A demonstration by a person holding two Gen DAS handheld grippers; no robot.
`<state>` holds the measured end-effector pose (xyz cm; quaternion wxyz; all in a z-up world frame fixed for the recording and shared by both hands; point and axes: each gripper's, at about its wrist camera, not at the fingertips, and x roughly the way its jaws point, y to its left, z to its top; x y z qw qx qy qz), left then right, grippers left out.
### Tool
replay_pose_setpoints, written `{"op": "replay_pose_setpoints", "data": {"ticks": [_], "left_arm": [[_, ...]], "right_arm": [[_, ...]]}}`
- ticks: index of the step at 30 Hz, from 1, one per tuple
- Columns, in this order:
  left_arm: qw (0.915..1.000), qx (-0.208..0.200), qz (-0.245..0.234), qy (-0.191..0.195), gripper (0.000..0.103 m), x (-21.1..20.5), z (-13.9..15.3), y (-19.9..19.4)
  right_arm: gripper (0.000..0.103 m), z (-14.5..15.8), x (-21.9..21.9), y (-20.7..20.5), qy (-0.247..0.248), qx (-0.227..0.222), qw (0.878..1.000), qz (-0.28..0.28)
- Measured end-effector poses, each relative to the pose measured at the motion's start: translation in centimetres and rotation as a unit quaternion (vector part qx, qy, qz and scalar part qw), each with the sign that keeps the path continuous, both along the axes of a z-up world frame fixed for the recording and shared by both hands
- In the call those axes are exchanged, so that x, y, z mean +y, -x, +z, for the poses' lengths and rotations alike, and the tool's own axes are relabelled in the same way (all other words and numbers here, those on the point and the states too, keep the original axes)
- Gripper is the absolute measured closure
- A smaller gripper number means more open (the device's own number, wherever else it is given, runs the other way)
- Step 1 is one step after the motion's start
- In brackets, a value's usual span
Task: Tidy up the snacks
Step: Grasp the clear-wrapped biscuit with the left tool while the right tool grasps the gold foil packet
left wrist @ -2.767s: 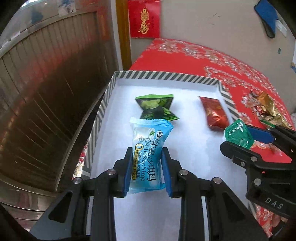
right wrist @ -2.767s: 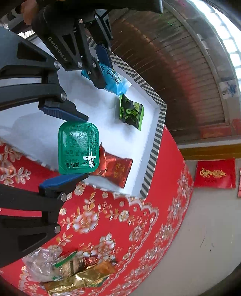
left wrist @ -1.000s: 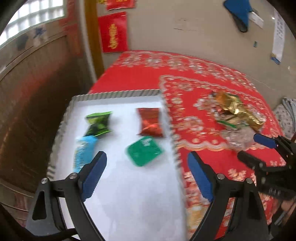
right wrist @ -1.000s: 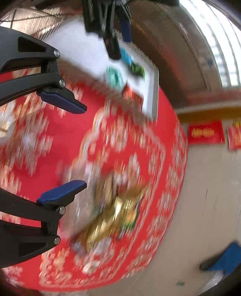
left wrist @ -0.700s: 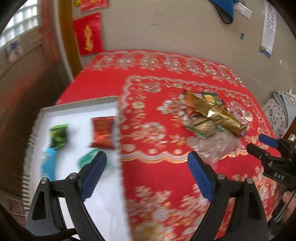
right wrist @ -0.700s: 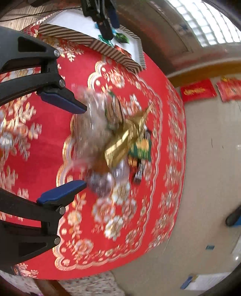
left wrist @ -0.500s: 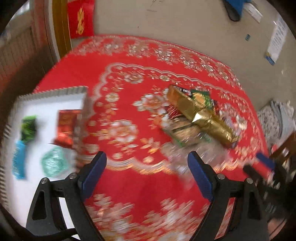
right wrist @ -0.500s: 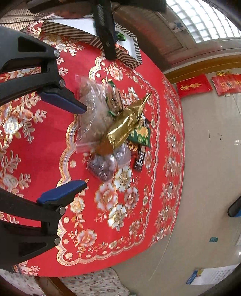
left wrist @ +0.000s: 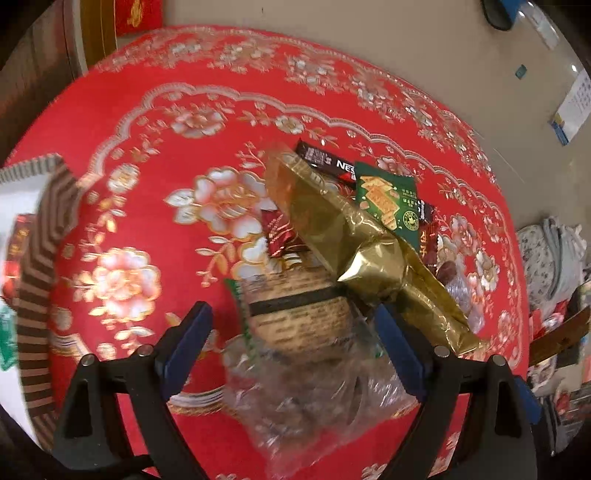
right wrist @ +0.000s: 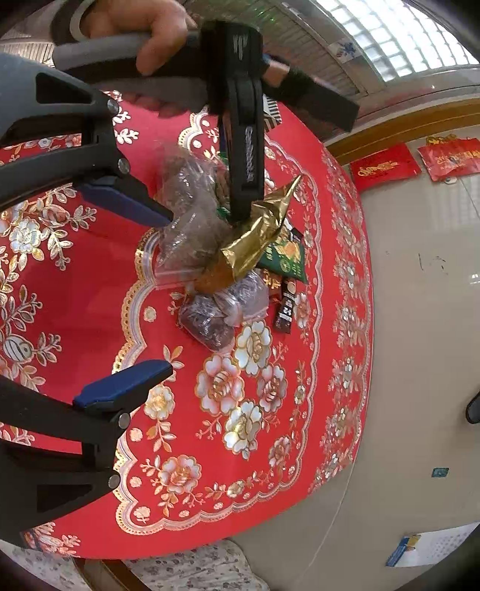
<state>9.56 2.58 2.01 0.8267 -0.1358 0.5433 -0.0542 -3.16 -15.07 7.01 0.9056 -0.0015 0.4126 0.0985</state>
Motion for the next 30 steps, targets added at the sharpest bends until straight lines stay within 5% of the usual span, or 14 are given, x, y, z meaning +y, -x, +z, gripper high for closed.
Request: {"op": "replay_pose_setpoints", "data": {"ticks": [3,5,11,21,30], "left_arm": [[0.9998,-0.017,-0.012,-0.003,0.014,-0.1,0.3,-0.3],[0.9995,-0.020,-0.023,-0.011,0.036,0.1,0.2,-0.2],[0.9982,-0.033,-0.043,-0.024,0.048,1.7,0.4,0.8],[0.9970,-0.054,-0.042,-0.037,0.050,6.0,1.9,4.4],[0.9959,-0.063,-0.044,-0.047,0.050,6.1,1.7,5.5]], "right_arm": [[0.029,0.6,0.2,-0.5,0.000,-0.004,1.000,0.006],[0.029,1.0,1.0,-1.0,0.016,-0.007,1.000,0.019],[0.029,1.7,3.2,-4.0,0.046,-0.020,0.998,0.041],[0.029,-0.8,10.9,-8.7,0.187,-0.026,0.972,0.144],[0.029,-3.0,12.5,-9.8,0.227,-0.004,0.961,0.156]]}}
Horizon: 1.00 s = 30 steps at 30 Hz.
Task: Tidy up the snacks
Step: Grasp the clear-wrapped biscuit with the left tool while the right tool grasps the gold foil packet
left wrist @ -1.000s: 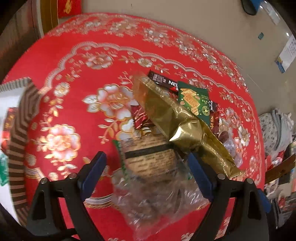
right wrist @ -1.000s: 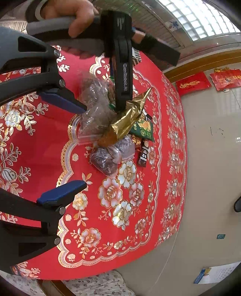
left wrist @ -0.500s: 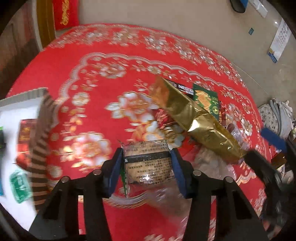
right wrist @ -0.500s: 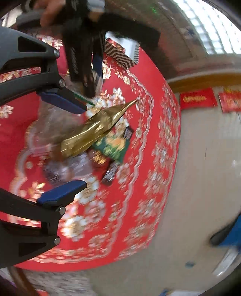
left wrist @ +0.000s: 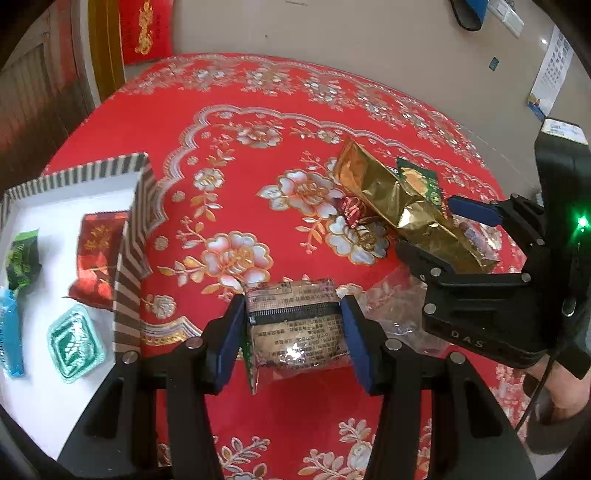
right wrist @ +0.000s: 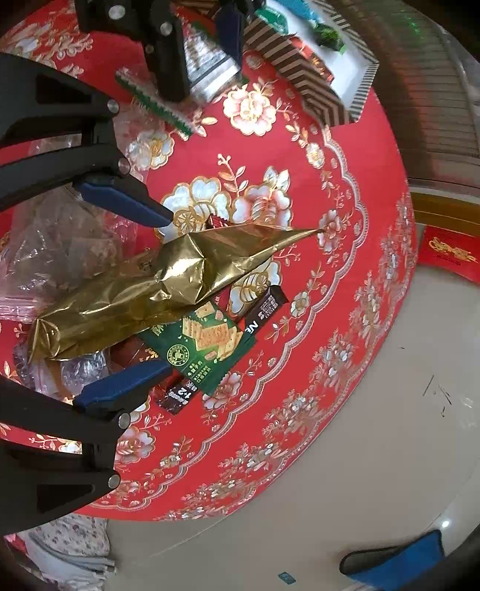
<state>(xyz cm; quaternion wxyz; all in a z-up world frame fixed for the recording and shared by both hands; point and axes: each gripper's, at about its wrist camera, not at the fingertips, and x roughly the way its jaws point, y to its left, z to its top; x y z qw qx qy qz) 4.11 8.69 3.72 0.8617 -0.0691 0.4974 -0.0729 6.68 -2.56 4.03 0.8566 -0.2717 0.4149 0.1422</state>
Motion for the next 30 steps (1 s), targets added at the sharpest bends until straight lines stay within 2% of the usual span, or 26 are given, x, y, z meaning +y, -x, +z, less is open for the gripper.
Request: {"op": "replay_pose_setpoints", "data": {"ticks": [7,8,9,12,15,16,18,22,27,30], "left_arm": [[0.9999,-0.008,0.006,-0.011,0.050,0.0,-0.3,0.0],[0.9999,-0.008,0.006,-0.014,0.050,0.0,-0.4,0.0],[0.9998,-0.008,0.007,-0.015,0.050,-0.1,-0.4,0.0],[0.9997,-0.011,0.006,-0.021,0.050,-0.1,-0.3,0.1],[0.9997,-0.008,0.004,-0.023,0.050,-0.2,-0.4,0.1],[0.9997,-0.008,0.003,-0.023,0.050,-0.3,-0.5,0.1],[0.9997,-0.007,0.004,-0.024,0.050,-0.3,-0.5,0.2],[0.9996,-0.011,0.004,-0.026,0.050,-0.4,-0.4,0.6],[0.9996,-0.013,0.003,-0.024,0.050,-0.9,-0.2,1.3],[0.9997,-0.016,0.002,-0.020,0.050,-1.1,0.1,1.7]], "right_arm": [[0.030,-0.6,0.1,-0.4,-0.001,0.010,1.000,-0.008],[0.033,-0.7,0.0,-0.5,-0.004,0.013,1.000,-0.011],[0.044,-0.9,-0.2,-0.5,-0.007,0.017,1.000,-0.015],[0.059,-0.8,-0.8,-0.4,-0.028,0.028,0.999,-0.028],[0.068,-0.5,-1.4,-0.3,-0.056,0.034,0.997,-0.039],[0.070,-0.2,-2.3,0.1,-0.088,0.041,0.994,-0.053],[0.081,-0.2,-2.7,0.2,-0.104,0.046,0.992,-0.059],[0.081,0.4,-5.3,1.6,-0.186,0.054,0.977,-0.084],[0.082,0.7,-6.8,3.5,-0.229,0.049,0.967,-0.102],[0.082,1.9,-8.1,5.2,-0.278,0.039,0.954,-0.108]]}}
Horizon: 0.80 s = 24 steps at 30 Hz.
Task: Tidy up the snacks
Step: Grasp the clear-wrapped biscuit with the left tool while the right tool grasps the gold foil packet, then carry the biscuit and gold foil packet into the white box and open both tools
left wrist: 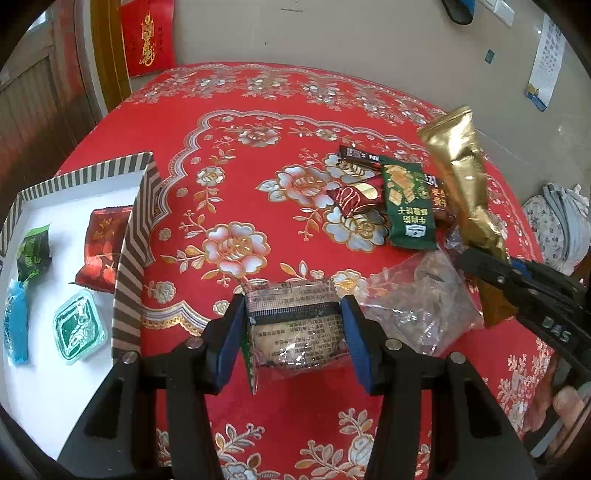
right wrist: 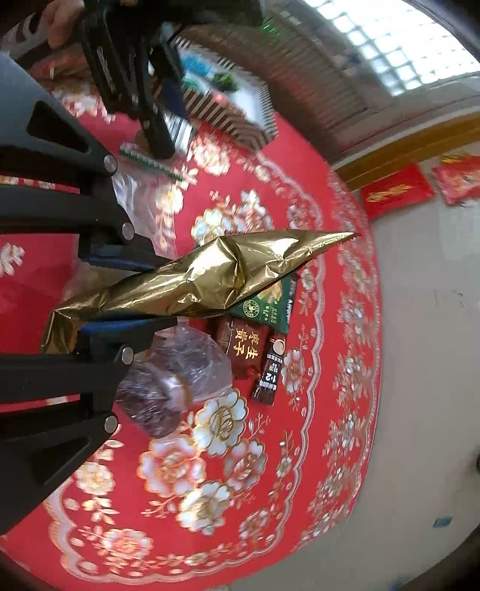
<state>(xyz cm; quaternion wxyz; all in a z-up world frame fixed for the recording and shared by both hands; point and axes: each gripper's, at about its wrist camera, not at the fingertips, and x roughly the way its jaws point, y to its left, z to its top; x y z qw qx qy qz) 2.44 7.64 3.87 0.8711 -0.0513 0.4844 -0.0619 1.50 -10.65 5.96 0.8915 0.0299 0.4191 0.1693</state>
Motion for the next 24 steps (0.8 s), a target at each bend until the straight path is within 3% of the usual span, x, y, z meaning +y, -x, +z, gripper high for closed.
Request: {"op": "replay_pose_setpoints", "data": {"ticks": [9,24], "left_arm": [[0.9997,-0.022,-0.005,-0.005,0.050,-0.3,1.3,1.9],[0.9984,-0.052,-0.001,-0.022,0.050,1.4,2.8,5.3]], "right_arm": [[0.082,0.9,-0.1,2.4,-0.042,-0.008,0.999,-0.007],[0.082,0.9,4.0,4.8,-0.054,-0.004,0.998,0.017]]}}
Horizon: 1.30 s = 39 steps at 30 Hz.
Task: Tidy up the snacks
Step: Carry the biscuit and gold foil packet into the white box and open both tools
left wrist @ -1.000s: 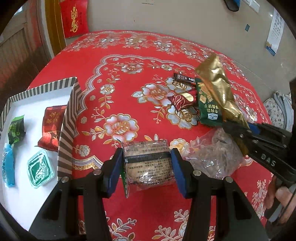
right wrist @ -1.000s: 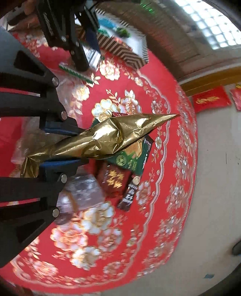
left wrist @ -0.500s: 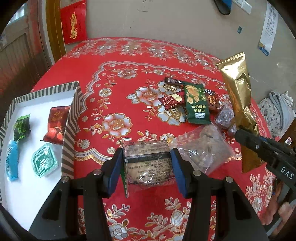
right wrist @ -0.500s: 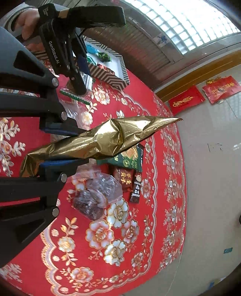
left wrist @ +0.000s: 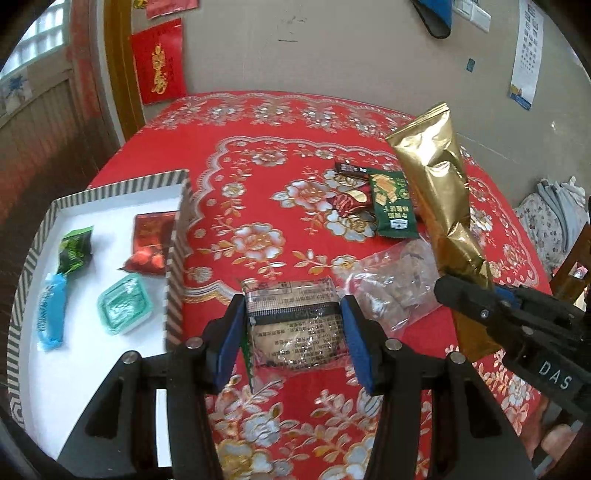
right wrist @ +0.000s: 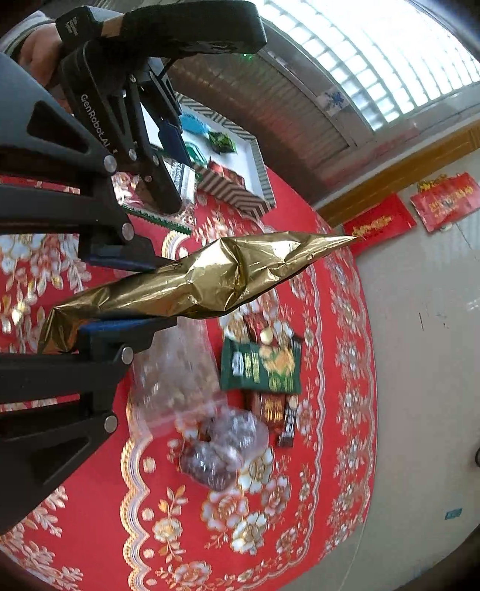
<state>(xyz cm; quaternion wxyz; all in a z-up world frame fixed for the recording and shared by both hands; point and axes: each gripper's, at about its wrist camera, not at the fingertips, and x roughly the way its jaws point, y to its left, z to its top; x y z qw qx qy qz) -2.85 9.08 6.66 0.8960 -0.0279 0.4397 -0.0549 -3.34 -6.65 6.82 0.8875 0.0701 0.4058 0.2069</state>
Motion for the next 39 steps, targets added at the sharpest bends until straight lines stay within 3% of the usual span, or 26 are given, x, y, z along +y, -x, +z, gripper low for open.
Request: {"op": "replay_pose_setpoints", "data": {"ticks": [24,39], "left_arm": [[0.9969,-0.024,0.074,-0.007,0.050,11.2,2.3,3.6],[0.9917,-0.013,0.125,-0.024,0.050,18.4,0.9,5.6]], "right_arm": [[0.082,1.0,12.8,1.0,-0.003,0.001,0.995,0.101],[0.082,0.0,20.7,0.6,0.008,0.032,0.990,0.141]]}}
